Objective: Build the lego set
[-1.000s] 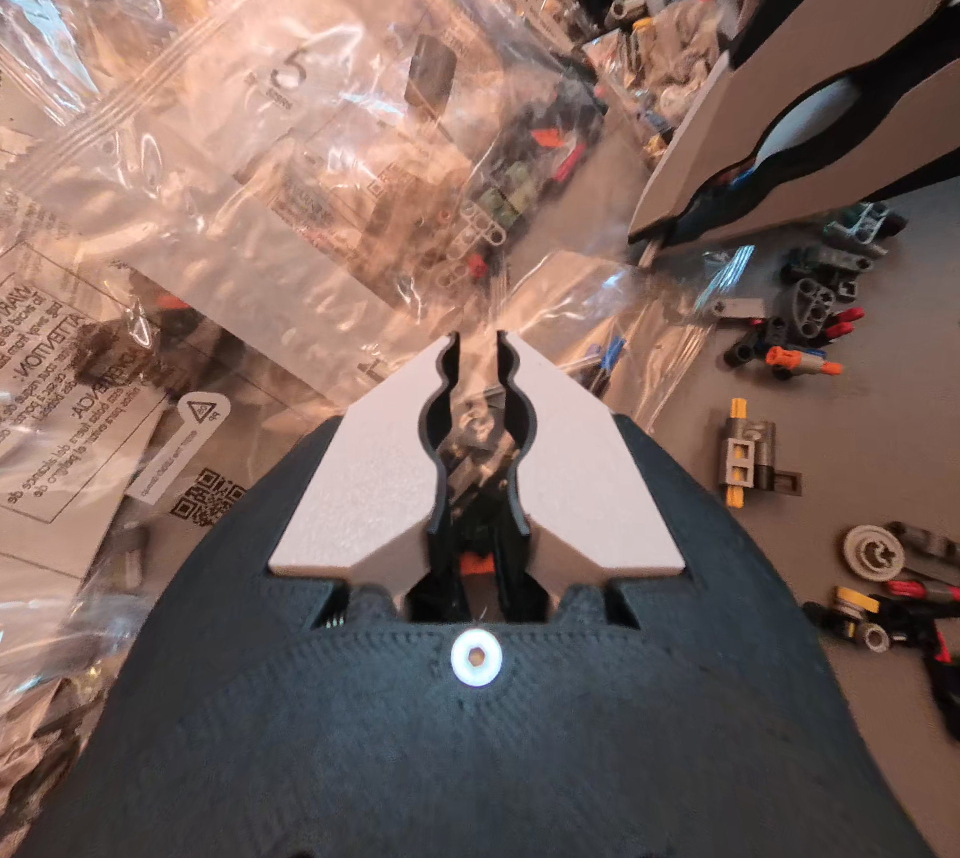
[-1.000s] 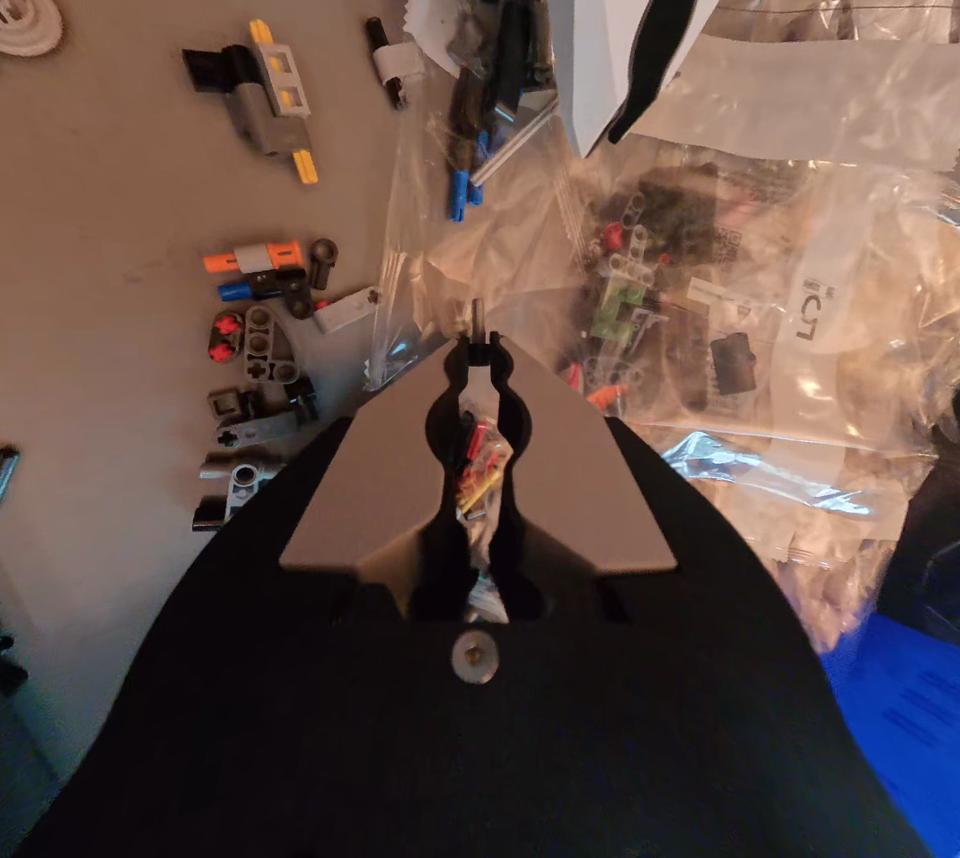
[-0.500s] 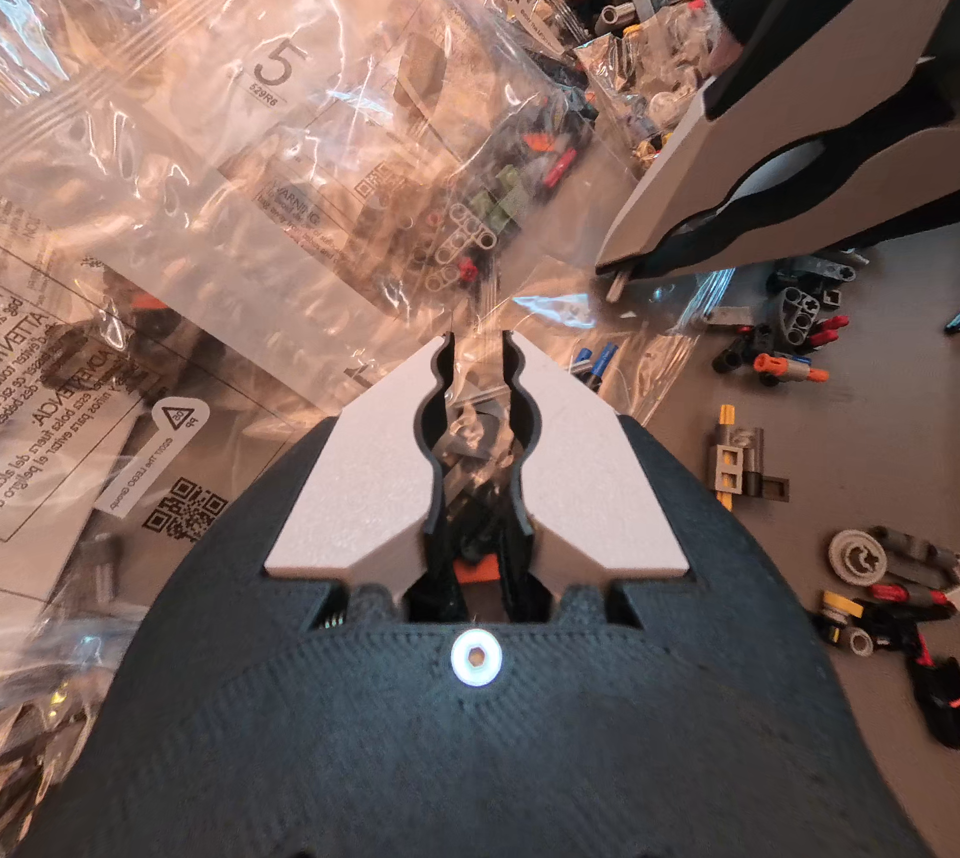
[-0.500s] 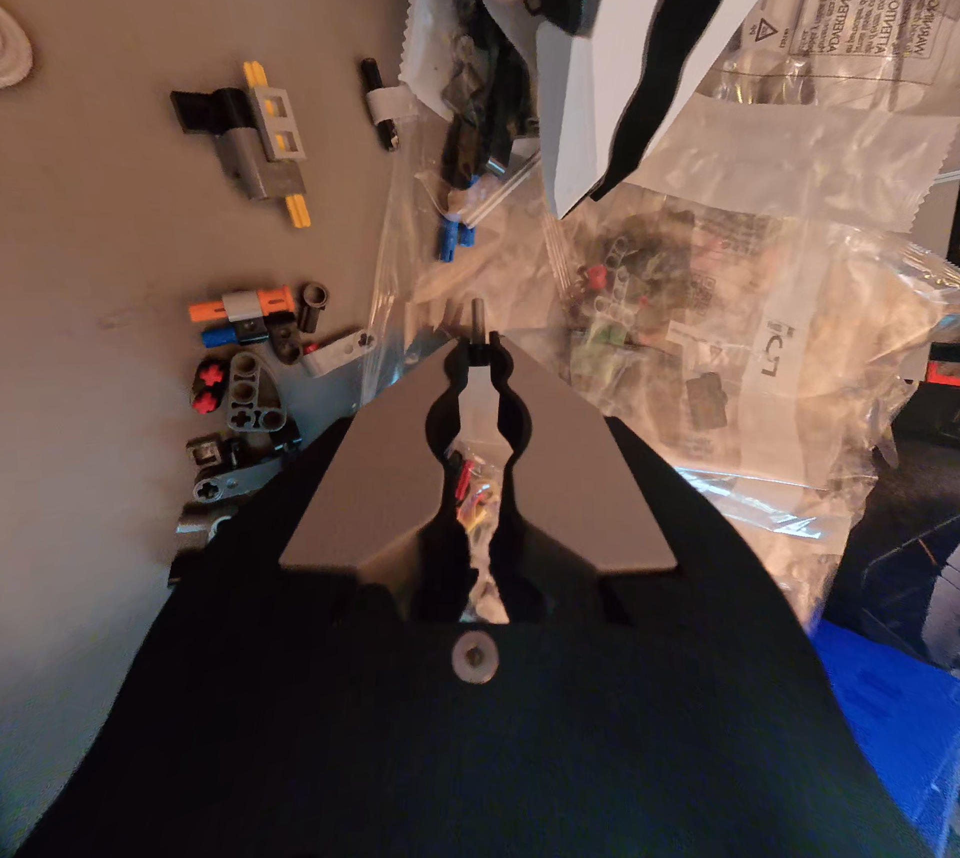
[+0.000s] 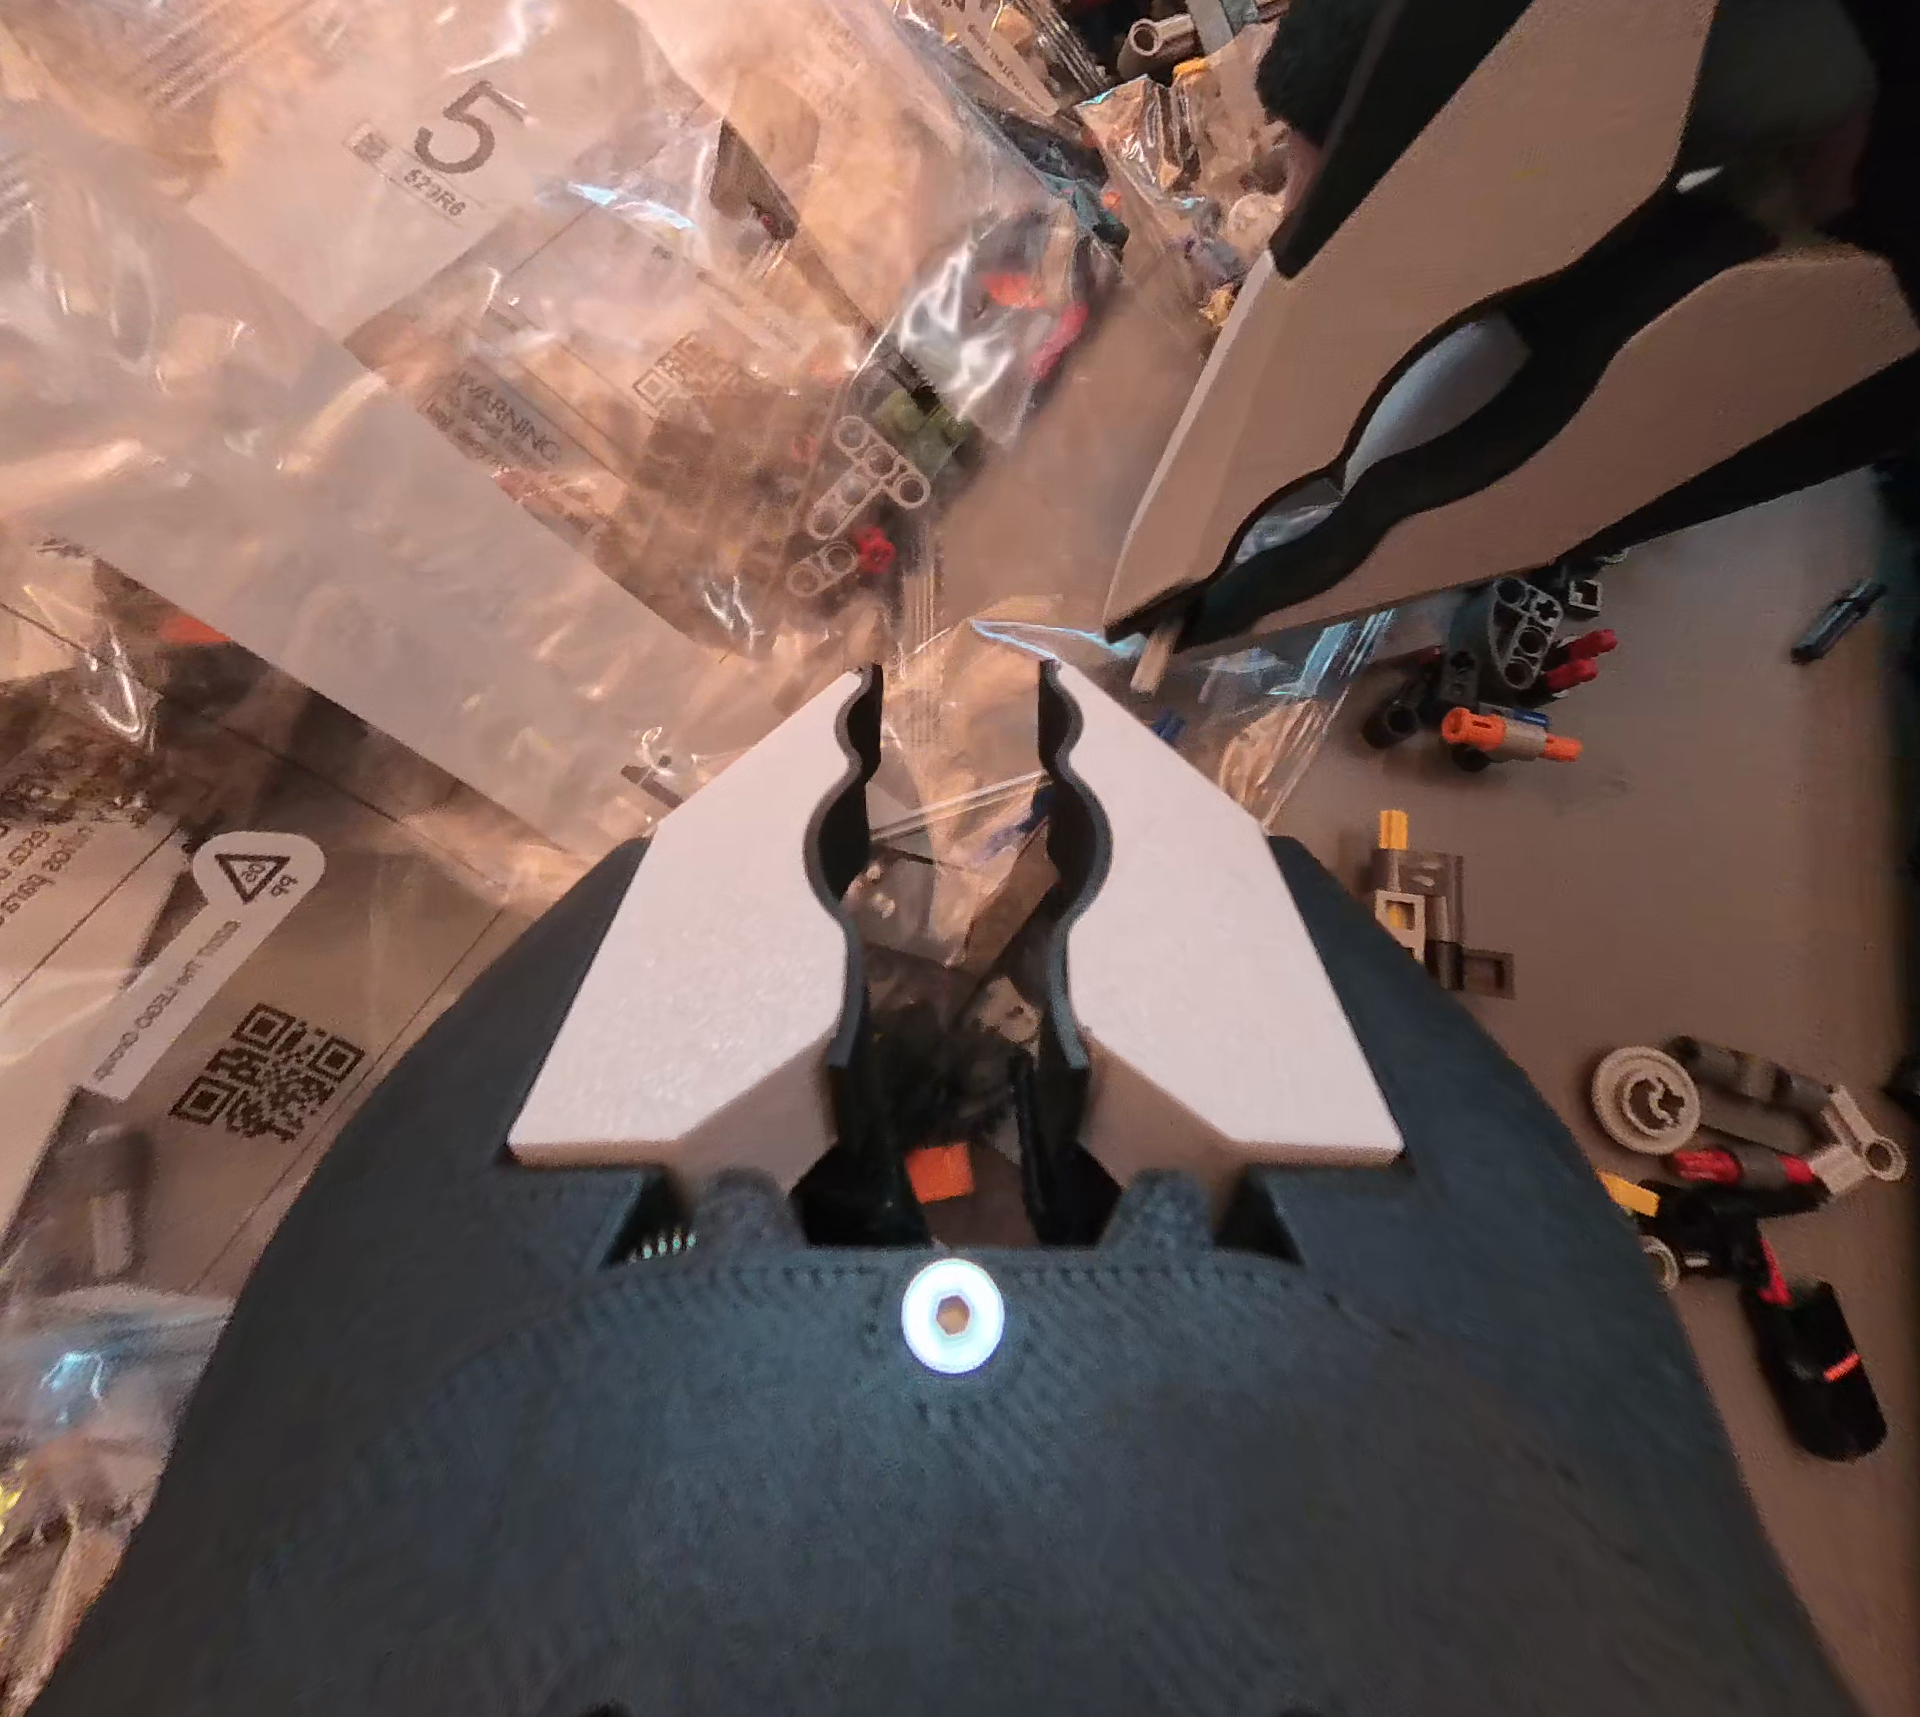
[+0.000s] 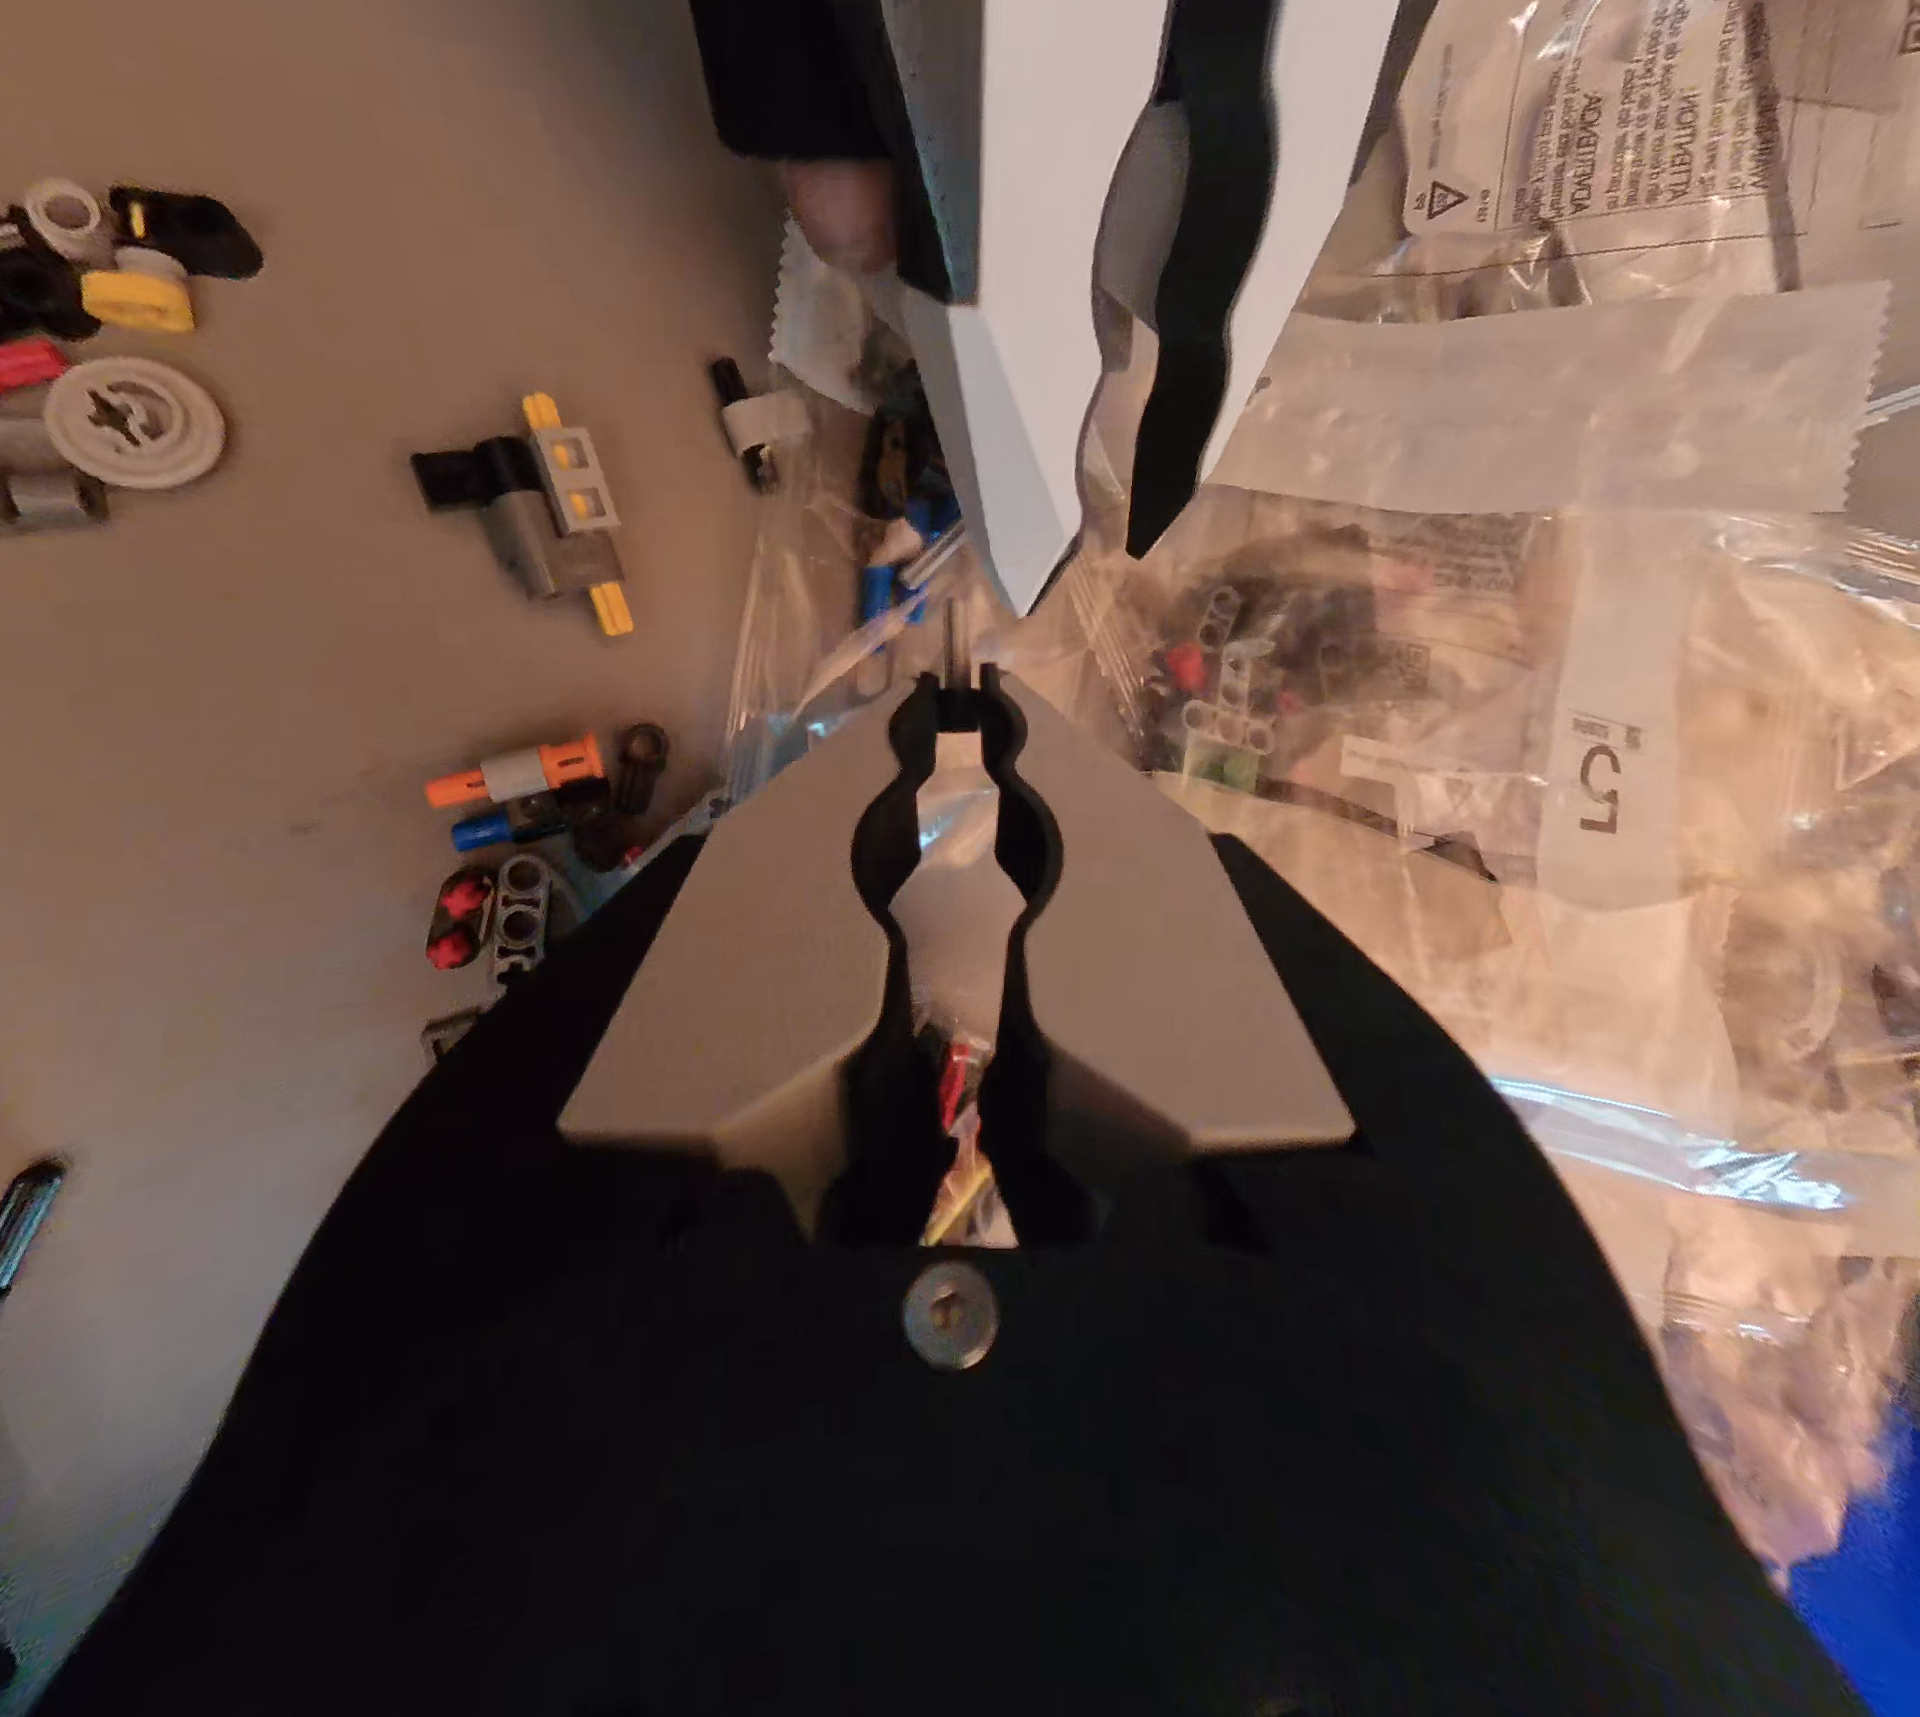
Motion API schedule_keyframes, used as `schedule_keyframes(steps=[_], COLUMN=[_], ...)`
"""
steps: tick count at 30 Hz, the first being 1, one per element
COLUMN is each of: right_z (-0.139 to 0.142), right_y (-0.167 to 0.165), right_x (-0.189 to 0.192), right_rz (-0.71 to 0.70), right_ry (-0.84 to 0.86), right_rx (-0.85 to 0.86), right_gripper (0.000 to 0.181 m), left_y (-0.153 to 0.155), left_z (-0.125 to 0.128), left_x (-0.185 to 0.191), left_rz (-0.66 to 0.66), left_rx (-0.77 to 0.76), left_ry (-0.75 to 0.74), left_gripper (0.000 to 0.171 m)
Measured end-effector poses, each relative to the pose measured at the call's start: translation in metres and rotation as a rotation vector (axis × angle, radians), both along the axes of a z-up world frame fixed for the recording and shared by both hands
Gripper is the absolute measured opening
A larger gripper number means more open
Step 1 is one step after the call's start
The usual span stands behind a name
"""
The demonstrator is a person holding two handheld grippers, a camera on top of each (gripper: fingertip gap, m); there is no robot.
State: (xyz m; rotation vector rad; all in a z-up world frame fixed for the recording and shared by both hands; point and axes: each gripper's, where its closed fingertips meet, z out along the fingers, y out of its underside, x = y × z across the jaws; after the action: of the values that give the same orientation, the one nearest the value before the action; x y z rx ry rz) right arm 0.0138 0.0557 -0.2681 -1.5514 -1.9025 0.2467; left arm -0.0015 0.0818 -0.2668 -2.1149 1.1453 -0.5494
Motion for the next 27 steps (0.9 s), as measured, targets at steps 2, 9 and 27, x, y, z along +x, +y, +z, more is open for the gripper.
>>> schedule_keyframes(steps=[2,9,27], right_z=[-0.001,0.008,0.009], right_y=[0.001,0.012,0.022], right_x=[0.000,0.006,0.012], right_rz=[-0.009,-0.084,-0.134], right_ry=[0.002,0.076,0.102], right_rx=[-0.008,-0.074,-0.103], right_gripper=[0.005,0.005,0.005], left_y=[-0.001,-0.012,-0.012], left_z=[0.000,0.000,-0.012], left_x=[0.000,0.009,0.017], left_rz=[-0.003,-0.066,-0.112], left_rx=[-0.002,-0.020,0.062], left_ry=[-0.002,-0.002,0.147], left_gripper=[0.029,0.046,0.000])
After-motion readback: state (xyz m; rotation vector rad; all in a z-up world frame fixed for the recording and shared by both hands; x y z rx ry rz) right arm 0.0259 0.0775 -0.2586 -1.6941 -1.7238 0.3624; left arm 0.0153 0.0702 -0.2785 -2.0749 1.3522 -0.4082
